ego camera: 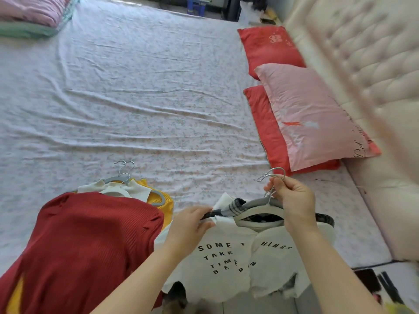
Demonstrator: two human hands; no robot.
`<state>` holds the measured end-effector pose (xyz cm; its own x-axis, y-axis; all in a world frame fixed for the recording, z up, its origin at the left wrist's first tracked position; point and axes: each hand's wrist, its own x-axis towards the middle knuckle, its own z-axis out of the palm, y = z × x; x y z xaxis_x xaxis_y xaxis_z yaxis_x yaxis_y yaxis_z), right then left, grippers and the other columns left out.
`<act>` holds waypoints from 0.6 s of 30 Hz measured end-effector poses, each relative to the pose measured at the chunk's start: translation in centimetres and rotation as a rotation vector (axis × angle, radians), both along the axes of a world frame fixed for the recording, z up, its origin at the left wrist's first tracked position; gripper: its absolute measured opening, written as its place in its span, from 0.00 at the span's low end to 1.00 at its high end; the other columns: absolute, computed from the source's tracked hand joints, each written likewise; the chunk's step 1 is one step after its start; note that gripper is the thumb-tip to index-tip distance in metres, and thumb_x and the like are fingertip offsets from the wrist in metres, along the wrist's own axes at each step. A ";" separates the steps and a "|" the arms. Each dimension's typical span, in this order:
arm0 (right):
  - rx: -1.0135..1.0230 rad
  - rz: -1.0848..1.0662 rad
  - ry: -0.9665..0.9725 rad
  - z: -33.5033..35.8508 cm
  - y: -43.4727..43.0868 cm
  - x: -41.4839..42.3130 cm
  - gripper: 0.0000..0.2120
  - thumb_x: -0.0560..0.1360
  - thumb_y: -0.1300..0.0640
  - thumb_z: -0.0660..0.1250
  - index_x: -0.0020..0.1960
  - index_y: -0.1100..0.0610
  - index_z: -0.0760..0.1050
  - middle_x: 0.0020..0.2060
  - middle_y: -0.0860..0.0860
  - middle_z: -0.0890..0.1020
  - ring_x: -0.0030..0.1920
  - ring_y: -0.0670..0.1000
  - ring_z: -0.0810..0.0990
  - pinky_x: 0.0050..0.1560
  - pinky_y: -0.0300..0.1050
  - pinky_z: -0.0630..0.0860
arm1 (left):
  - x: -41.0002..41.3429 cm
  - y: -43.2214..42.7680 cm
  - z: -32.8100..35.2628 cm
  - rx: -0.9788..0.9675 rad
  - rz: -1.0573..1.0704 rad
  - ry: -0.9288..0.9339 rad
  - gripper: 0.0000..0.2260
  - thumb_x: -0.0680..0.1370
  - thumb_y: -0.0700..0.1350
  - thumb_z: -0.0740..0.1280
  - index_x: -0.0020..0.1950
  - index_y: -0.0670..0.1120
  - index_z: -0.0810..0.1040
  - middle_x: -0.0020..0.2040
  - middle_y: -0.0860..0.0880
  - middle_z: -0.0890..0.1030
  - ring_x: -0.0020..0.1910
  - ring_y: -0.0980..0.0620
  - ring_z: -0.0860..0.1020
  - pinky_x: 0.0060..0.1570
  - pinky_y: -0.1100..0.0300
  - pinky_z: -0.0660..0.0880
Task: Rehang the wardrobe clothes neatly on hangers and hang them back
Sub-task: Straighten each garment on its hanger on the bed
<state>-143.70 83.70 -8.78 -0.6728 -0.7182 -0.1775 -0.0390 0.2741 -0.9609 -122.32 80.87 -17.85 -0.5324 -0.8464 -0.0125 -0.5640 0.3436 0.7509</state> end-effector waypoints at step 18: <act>-0.498 0.138 0.245 23.9 11.5 7.5 0.18 0.75 0.62 0.66 0.29 0.49 0.82 0.24 0.47 0.80 0.33 0.54 0.75 0.37 0.47 0.76 | 5.1 10.6 20.4 -0.412 0.249 0.307 0.13 0.75 0.44 0.69 0.58 0.46 0.79 0.54 0.48 0.81 0.54 0.50 0.76 0.50 0.68 0.65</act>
<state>-136.15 95.15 15.09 -0.5461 -0.7592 0.3542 -0.2807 -0.2326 -0.9312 -117.25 91.44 2.53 -0.2434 -0.8490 0.4690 -0.4427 0.5275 0.7251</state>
